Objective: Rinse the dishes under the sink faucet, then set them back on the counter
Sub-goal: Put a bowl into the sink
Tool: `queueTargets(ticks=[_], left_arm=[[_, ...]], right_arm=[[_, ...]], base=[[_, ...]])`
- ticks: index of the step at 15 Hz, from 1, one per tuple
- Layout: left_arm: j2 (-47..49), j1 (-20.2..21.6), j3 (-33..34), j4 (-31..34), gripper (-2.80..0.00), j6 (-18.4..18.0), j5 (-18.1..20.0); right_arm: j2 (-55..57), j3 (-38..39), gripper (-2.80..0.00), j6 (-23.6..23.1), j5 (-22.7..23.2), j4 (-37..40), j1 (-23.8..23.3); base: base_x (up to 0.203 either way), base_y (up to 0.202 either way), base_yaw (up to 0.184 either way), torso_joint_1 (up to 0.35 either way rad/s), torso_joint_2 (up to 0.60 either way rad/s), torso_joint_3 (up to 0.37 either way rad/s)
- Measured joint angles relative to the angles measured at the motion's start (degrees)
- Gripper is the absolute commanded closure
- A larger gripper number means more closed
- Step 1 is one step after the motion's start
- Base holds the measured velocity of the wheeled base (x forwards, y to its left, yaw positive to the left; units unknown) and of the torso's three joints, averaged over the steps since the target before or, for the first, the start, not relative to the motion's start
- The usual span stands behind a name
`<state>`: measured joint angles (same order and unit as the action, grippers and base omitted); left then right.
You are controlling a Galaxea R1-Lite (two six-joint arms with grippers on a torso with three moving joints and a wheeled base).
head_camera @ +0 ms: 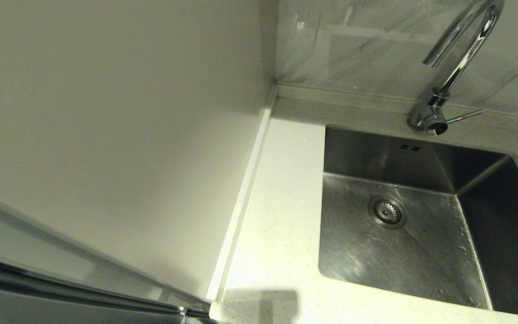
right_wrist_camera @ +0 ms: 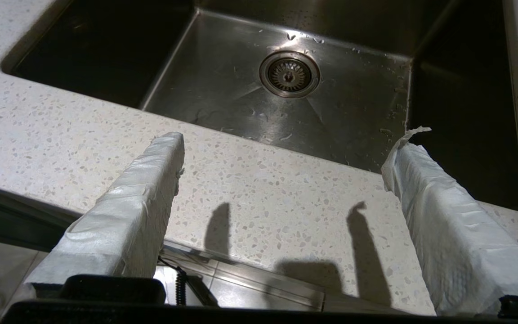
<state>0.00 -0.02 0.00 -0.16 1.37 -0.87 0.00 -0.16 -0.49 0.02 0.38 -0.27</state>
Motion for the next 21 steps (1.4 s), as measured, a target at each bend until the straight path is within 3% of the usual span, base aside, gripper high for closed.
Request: queueTargets(ticks=[3,5,12,16,18,21], left_arm=[[0.0,0.0,0.0,0.0,0.0,0.0,0.0],[0.0,0.0,0.0,0.0,0.0,0.0,0.0],[0.0,0.0,0.0,0.0,0.0,0.0,0.0],[0.0,0.0,0.0,0.0,0.0,0.0,0.0],[0.0,0.0,0.0,0.0,0.0,0.0,0.0],[0.0,0.0,0.0,0.0,0.0,0.0,0.0]], right_arm=[[0.1,-2.1,-2.8,-0.2,-0.4,1.1,0.0],[2.3,-8.6,-2.8,-0.1,-1.0,4.2,0.0],[32.1,-42.8,-2.8,4.1,-8.5,10.1,0.0],[50.0,-60.9,-2.8,5.1,-9.3,21.3,-1.0],[58.8,-67.0,-2.8,5.5,-9.7,25.0,-4.4],[71.9,-77.7,-2.8,3.5,-8.2,30.6,-16.6]], base=[[0.0,0.0,0.0,0.0,0.0,0.0],[0.0,0.0,0.0,0.0,0.0,0.0],[0.0,0.0,0.0,0.0,0.0,0.0],[0.0,0.0,0.0,0.0,0.0,0.0],[0.0,0.0,0.0,0.0,0.0,0.0],[0.0,0.0,0.0,0.0,0.0,0.0]])
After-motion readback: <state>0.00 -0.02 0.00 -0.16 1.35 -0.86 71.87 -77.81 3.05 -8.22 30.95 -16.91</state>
